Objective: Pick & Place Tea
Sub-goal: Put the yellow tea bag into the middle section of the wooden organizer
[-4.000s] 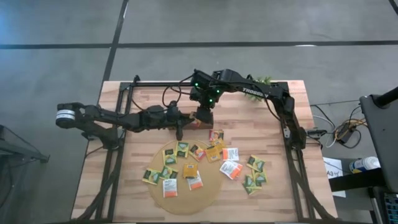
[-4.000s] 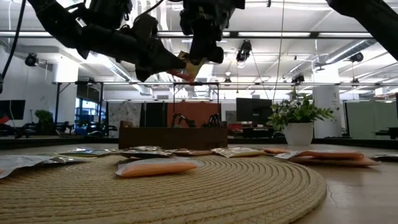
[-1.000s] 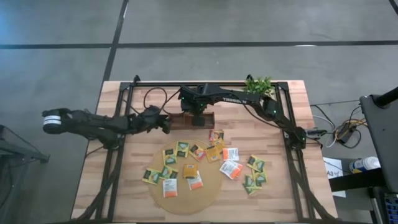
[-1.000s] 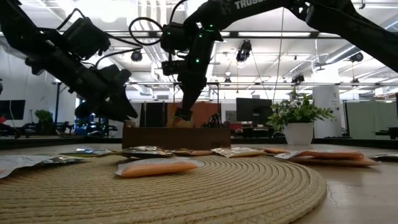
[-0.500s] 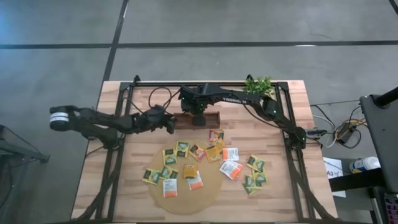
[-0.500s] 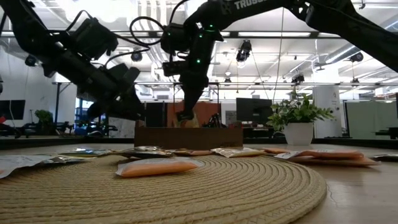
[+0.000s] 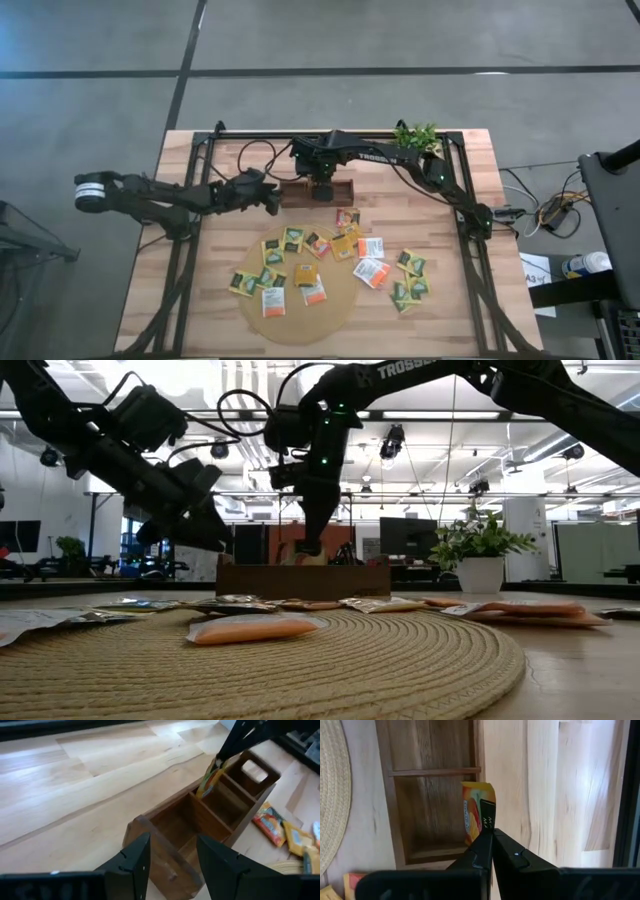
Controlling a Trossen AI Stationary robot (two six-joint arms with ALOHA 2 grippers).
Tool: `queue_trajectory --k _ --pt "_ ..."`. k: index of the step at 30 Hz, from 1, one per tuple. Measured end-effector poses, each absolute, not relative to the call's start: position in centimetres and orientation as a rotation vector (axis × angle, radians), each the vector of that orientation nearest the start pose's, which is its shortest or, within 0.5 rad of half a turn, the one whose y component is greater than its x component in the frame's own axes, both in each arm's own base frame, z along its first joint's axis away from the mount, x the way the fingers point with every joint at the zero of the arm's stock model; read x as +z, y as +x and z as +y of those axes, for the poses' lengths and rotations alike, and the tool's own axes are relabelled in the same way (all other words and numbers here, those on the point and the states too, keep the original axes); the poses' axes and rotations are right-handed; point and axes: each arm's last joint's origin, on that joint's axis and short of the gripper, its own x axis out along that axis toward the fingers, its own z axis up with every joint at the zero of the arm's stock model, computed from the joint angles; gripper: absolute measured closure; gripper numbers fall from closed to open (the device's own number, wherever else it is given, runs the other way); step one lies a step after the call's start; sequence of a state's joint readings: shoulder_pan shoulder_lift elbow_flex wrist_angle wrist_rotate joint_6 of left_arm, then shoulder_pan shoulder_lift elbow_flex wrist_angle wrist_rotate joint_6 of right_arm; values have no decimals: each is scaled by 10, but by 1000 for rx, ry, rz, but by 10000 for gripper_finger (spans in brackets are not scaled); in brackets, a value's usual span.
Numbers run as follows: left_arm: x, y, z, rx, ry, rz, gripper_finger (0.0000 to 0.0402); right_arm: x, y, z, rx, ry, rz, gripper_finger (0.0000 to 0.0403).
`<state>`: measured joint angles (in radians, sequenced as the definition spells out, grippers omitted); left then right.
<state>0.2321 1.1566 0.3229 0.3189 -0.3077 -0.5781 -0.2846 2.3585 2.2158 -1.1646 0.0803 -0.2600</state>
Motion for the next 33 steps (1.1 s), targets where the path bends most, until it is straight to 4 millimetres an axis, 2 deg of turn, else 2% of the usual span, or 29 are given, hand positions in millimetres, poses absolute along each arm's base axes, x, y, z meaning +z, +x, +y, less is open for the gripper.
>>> queue_trajectory --k 10,22,33 --pt "158 198 56 664 -547 343 248 221 464 -138 -138 -62 1321 389" --pt "160 200 56 664 -553 333 248 224 465 -138 -141 -54 1301 297" --pt "170 197 55 636 -567 285 248 252 462 -137 -190 -68 1240 254"
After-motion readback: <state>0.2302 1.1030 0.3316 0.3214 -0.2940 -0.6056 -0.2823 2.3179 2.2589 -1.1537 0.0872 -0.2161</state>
